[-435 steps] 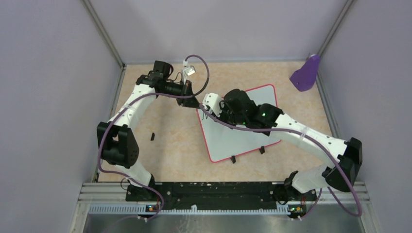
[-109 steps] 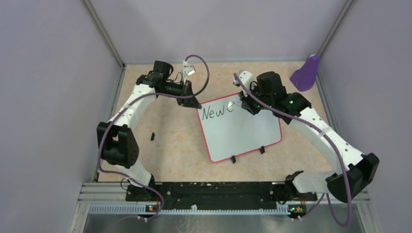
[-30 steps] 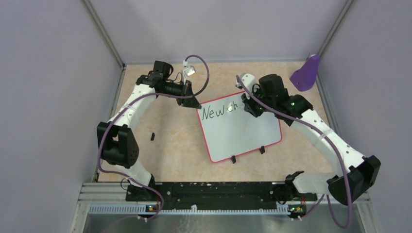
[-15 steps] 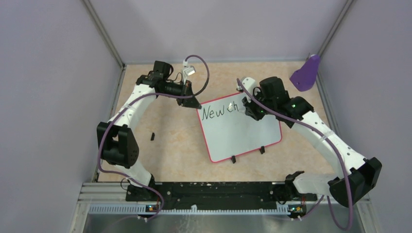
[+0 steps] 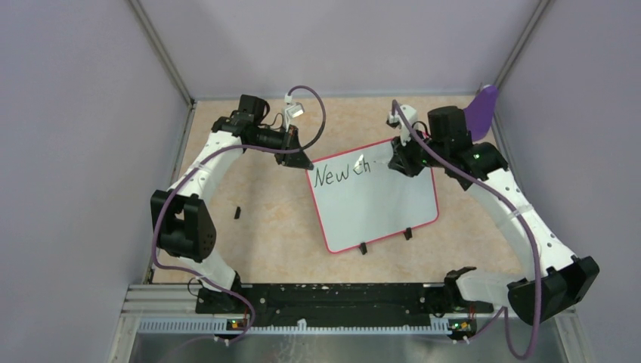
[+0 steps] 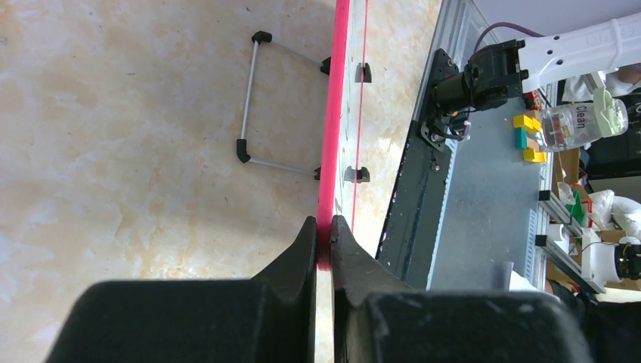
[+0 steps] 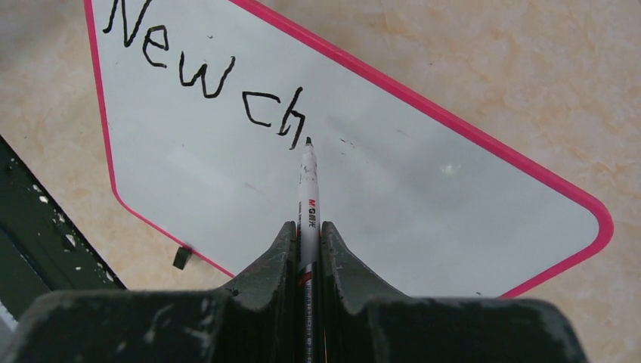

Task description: Write a sentence on the whiteboard

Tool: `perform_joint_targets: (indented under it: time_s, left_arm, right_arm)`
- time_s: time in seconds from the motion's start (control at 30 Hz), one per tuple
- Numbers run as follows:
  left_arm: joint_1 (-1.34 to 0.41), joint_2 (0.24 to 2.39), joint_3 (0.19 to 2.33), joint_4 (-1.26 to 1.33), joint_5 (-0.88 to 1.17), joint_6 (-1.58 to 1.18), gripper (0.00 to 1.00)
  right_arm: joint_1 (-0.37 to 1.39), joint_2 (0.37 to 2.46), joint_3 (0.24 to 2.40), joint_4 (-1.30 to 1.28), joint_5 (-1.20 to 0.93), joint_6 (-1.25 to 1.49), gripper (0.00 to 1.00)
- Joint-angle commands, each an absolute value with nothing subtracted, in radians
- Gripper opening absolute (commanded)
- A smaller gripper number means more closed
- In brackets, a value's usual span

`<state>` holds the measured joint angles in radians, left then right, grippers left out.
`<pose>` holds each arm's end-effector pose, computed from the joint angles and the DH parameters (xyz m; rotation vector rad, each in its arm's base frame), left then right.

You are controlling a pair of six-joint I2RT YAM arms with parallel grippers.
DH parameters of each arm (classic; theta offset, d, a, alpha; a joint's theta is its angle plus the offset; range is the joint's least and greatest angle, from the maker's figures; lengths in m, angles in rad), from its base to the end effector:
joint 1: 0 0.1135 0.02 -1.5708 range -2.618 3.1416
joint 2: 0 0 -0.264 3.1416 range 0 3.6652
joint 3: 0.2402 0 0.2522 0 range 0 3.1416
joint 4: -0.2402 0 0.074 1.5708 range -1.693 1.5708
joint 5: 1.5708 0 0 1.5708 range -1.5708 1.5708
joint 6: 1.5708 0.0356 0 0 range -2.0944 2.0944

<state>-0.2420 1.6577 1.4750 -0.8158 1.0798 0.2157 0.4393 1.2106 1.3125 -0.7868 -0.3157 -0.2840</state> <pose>0.3263 -0.1129 0.3147 0.8997 2.1081 -1.3614 0.2198 0.1155 0.3769 -0.9532 2.0405 0.4390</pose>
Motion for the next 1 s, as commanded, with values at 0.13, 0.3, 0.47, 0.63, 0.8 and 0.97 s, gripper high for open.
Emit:
perform_joint_targets:
  time_s: [0.13,0.3,0.47,0.63,0.8,0.97]
  left_arm:
    - [-0.259,1.639,1.467,-0.837,1.065,0.245,0.0]
    - [-0.259,1.64,1.469,-0.837,1.068,0.245,0.0]
    - [-0.259,1.64,1.466,-0.838,1.068,0.245,0.0]
    - [-0.26,1.64,1.466,-0.838,1.067,0.245,0.0]
    - [-0.26,1.64,1.467,-0.839,1.068,0.245,0.0]
    - [-0.261,1.641,1.469,-0.839,1.065,0.245,0.0]
  right_arm:
    - [0.395,1.173,1.319,-0.767,-0.418,-0.288,0.0]
    - [0.395,1.166,1.294,-0.741,-0.368,-0.287,0.0]
    - [0.395,1.173,1.287,-0.732,-0.336,-0.289,0.0]
    - [0.396,1.181,1.289,-0.732,-0.338,-0.286,0.0]
    - [0.397,1.198,1.29,-0.733,-0.34,-0.285,0.0]
    - [0.412,1.213,1.294,-0.728,-0.329,-0.285,0.0]
